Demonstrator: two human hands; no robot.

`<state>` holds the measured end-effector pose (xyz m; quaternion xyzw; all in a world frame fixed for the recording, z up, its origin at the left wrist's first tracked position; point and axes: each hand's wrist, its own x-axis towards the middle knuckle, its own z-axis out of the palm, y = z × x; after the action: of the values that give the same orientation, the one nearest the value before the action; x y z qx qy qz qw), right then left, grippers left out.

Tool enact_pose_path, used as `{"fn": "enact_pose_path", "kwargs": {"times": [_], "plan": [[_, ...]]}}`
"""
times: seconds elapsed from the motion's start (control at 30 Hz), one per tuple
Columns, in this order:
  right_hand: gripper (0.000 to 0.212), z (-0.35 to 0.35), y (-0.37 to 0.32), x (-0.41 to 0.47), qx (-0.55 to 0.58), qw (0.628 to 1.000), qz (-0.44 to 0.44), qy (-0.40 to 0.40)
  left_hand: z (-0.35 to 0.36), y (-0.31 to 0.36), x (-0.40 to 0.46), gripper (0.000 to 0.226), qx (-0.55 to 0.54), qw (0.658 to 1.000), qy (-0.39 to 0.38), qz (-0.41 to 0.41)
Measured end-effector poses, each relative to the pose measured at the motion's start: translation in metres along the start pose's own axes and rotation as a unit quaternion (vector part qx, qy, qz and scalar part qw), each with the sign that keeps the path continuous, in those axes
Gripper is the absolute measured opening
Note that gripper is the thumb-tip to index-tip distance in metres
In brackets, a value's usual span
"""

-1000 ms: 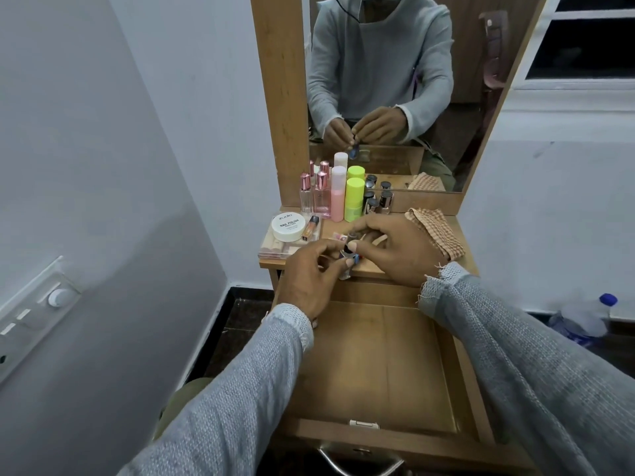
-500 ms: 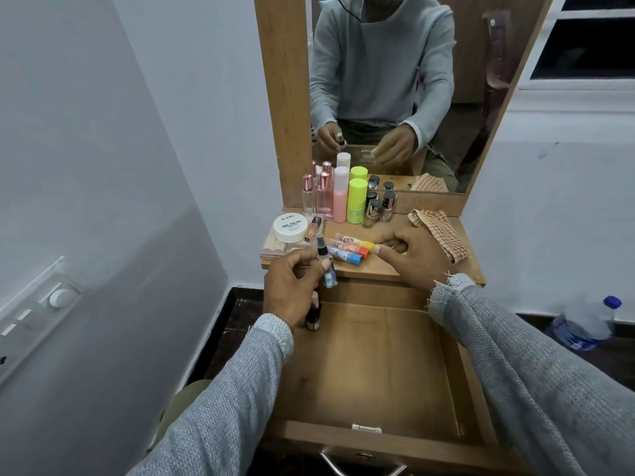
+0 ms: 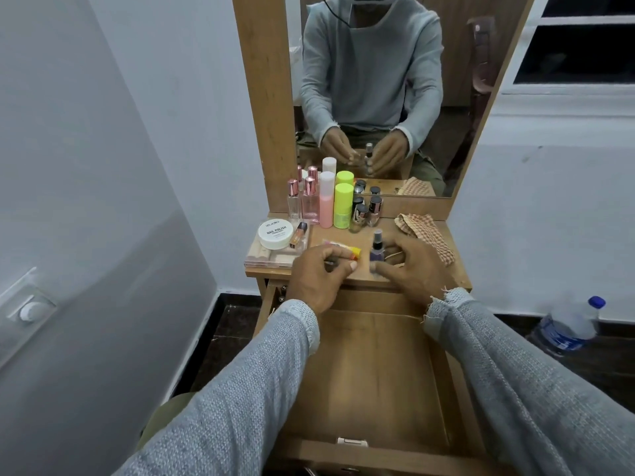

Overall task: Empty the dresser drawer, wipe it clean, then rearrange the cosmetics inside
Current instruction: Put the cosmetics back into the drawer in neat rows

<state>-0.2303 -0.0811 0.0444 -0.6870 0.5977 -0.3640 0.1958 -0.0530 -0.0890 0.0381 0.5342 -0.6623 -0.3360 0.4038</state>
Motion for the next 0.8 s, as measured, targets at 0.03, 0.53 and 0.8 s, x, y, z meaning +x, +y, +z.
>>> {"fn": "enact_pose_path", "kwargs": {"times": [0.03, 0.53, 0.8], "plan": [[0.025, -0.005, 0.004, 0.002, -0.006, 0.999, 0.02, 0.028, -0.004, -0.001, 0.003, 0.014, 0.043, 0.999, 0.003, 0.005], [0.038, 0.009, 0.029, 0.016, -0.075, 0.982, 0.12, 0.122, -0.033, -0.012, 0.01, 0.023, 0.178, 0.983, 0.036, 0.02], [0.033, 0.012, 0.004, -0.013, -0.042, 0.957, -0.01, 0.287, -0.031, -0.03, -0.021, 0.016, 0.08, 0.995, 0.065, 0.007]]}}
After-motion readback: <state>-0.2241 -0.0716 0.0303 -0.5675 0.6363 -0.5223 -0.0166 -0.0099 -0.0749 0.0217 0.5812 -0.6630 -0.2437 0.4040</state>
